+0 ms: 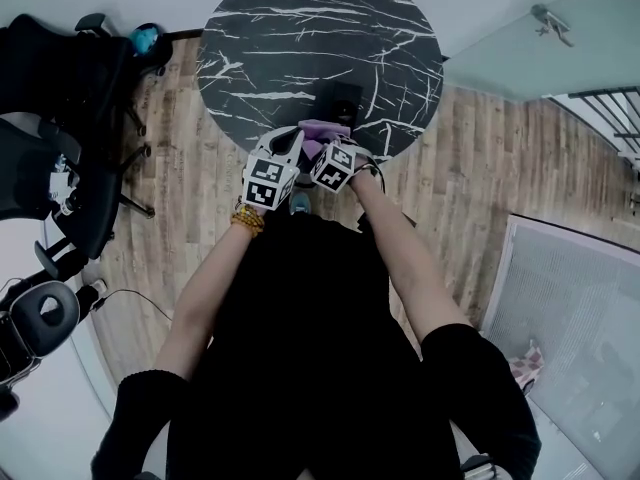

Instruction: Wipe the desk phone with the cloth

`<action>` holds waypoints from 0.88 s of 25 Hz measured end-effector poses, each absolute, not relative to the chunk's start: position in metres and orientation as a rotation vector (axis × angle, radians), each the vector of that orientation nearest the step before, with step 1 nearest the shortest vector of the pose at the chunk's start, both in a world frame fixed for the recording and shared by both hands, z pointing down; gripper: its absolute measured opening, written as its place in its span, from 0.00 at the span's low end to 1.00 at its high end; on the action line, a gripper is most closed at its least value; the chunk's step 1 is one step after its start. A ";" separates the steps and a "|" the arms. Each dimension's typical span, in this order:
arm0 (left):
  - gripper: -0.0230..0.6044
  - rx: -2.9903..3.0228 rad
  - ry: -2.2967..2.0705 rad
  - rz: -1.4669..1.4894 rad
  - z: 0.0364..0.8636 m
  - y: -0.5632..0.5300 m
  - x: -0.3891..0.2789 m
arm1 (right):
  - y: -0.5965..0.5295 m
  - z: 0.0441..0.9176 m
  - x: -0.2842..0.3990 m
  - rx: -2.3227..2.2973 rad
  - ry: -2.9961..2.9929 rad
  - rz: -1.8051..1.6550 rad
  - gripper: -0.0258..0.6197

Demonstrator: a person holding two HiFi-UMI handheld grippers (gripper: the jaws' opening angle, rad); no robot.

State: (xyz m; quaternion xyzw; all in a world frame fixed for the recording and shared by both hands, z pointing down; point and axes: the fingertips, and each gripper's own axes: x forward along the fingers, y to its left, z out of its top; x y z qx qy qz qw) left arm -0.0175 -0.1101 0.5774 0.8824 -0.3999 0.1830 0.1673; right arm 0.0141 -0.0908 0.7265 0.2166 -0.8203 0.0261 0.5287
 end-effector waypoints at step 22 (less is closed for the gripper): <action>0.06 2.489 -1.135 0.511 0.584 -0.118 -0.025 | -0.170 0.616 0.030 0.502 -2.289 -0.035 0.13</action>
